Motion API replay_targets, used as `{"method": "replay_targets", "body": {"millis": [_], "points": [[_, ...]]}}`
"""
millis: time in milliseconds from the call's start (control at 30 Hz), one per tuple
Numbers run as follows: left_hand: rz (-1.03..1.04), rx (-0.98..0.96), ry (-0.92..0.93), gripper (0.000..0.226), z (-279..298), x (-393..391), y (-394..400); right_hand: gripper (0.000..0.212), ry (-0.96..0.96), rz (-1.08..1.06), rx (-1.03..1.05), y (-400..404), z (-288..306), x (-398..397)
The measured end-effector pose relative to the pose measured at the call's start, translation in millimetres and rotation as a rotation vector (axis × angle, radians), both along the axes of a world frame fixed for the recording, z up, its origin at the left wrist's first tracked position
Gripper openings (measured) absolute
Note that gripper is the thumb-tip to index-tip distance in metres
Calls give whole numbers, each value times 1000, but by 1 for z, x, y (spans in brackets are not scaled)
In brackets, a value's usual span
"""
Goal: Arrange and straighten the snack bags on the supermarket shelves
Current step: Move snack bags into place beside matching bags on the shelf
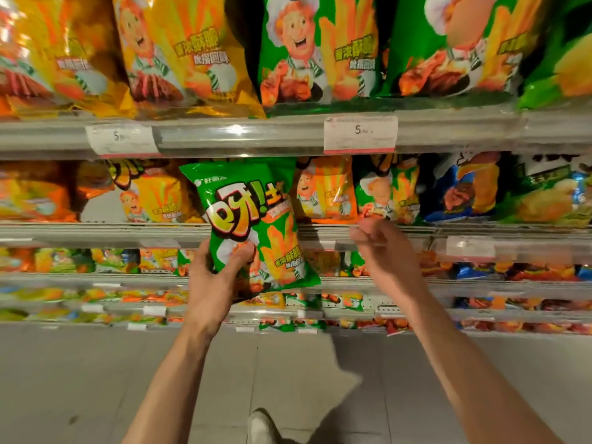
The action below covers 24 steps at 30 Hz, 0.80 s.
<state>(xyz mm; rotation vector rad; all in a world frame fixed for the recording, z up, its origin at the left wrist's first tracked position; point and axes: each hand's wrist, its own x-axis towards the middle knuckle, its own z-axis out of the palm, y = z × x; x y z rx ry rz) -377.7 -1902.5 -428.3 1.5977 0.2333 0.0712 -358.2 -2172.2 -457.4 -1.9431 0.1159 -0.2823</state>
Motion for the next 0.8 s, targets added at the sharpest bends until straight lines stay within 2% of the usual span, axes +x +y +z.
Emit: {"method": "replay_targets", "body": {"millis": [67,233,400,567,700,800], "points": [[-2,12,-33,53,-1,6,4,53,-87,-23,-118,7,10,14],[10,40,-69,49,-6,18,9,99,-148,-161,-344,24,14,55],[-8,23,-84,37,-9,28,10,82,-208,-299,-382,41,10,69],[2,49,-87,25,-7,32,14,75,-85,-217,-230,51,21,68],[6,64,-89,26,-6,31,16,77,-29,-173,-50,47,24,76],[12,67,-97,26,-6,30,19,80,-13,-125,-68,40,30,79]]}}
